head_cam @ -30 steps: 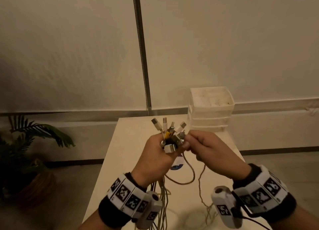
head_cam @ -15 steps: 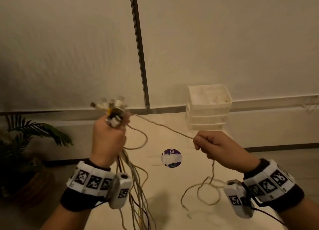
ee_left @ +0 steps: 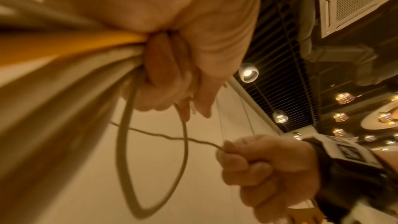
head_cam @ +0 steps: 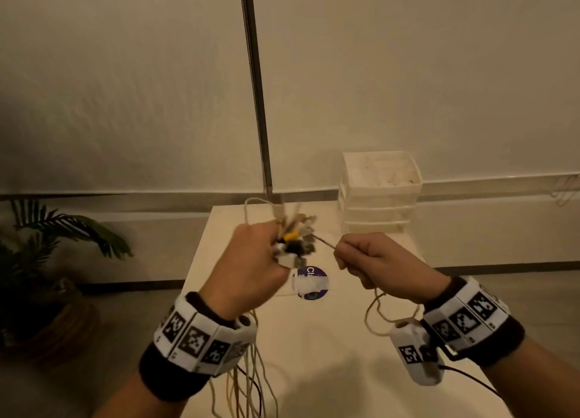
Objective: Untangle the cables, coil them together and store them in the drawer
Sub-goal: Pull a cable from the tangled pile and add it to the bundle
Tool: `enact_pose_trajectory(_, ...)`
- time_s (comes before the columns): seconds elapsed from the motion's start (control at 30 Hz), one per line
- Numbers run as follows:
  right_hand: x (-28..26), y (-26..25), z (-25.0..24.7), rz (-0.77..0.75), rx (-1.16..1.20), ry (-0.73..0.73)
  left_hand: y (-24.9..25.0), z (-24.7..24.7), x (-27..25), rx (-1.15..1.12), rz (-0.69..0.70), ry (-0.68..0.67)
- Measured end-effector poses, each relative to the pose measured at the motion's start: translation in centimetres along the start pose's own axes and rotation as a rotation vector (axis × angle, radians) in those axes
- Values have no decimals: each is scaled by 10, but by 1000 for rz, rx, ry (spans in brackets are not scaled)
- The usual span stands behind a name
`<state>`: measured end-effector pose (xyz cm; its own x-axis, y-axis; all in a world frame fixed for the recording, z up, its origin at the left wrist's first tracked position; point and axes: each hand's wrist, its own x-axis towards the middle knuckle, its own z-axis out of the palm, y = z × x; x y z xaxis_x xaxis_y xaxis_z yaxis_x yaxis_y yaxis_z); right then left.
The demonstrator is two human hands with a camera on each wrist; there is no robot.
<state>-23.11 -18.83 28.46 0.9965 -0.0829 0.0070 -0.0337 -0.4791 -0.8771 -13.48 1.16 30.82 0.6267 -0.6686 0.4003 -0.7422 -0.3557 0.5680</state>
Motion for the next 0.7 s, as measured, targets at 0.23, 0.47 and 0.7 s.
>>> enact_pose_trajectory(0.23, 5, -10, 3, 19, 316, -66, 9, 32, 2, -71, -29, -96)
enact_pose_trajectory(0.47, -1, -6, -1, 10, 375, -98, -9, 12, 9, -155, -111, 218)
enact_pose_trajectory(0.7, -10, 11, -5, 71, 314, -85, -55, -23, 11, -288, -412, 559)
